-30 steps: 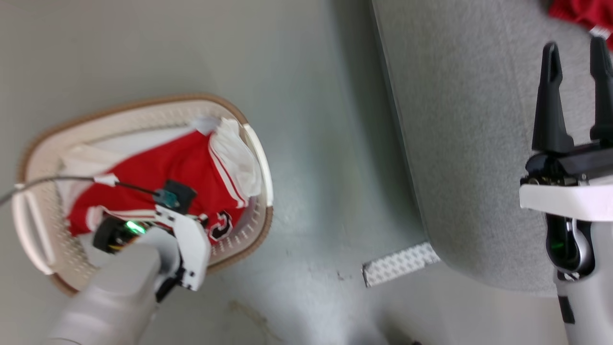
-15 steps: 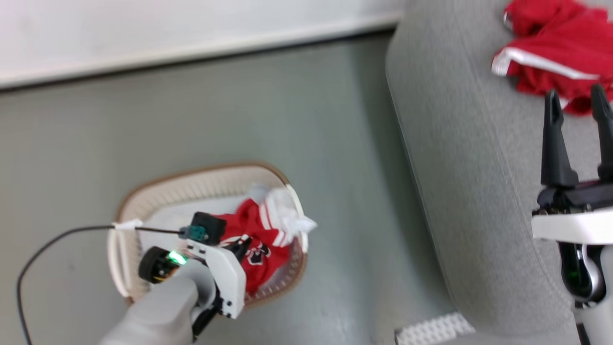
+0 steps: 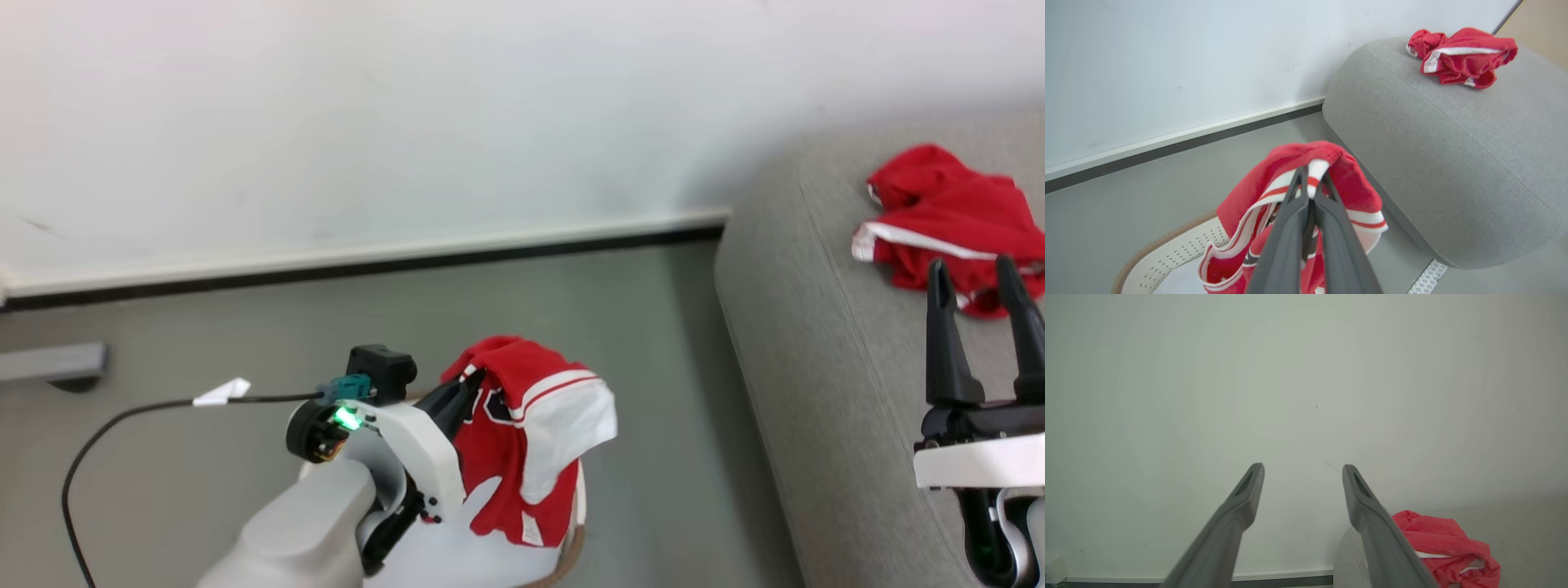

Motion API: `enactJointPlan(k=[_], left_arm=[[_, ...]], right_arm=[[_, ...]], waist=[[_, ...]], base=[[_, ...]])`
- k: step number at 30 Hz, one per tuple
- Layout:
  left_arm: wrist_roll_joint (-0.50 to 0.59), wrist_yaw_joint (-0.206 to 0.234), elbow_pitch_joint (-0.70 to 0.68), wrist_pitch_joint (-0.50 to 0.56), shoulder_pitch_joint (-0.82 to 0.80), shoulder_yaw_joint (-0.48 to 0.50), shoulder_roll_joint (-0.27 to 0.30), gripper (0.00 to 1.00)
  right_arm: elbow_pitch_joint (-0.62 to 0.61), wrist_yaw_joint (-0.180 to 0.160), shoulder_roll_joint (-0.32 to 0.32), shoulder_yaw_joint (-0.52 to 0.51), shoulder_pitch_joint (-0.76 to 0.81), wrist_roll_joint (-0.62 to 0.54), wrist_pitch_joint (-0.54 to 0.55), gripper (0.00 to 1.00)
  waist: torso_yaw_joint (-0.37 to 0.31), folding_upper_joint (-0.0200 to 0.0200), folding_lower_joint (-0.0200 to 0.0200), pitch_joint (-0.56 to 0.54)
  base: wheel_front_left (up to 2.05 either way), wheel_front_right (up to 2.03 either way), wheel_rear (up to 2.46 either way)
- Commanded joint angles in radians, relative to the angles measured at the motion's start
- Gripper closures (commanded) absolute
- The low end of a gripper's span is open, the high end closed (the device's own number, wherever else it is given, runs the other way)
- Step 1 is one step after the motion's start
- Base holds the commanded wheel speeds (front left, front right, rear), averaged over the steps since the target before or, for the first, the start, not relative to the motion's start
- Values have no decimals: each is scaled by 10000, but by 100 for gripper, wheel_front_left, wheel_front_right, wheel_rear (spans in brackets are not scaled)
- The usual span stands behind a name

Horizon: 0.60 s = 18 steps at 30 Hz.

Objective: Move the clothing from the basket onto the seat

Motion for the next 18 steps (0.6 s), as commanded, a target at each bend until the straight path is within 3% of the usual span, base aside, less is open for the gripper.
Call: enactJointPlan(k=[1, 6, 13, 18], left_arm=[[245, 75, -419, -16, 372, 393, 103, 100], [931, 348, -1796, -15, 827, 1506, 154, 100], [1662, 681, -3233, -15, 928, 2099, 342, 100], [1594, 810, -4274, -15, 819, 2536, 456, 100]], right_arm=[[29, -23, 5, -26, 256, 272, 8, 0], [59, -23, 14, 73, 602, 589, 8, 0], [158, -23, 49, 101, 984, 513, 8, 0], [210, -23, 152, 195, 1198, 452, 8, 0]], waist=[[522, 0, 3, -680], [822, 0, 3, -1264], [1078, 0, 3, -1686], [1141, 0, 3, -1794]], base=[[0, 0, 0], [0, 0, 0], [0, 0, 0], [0, 0, 0]])
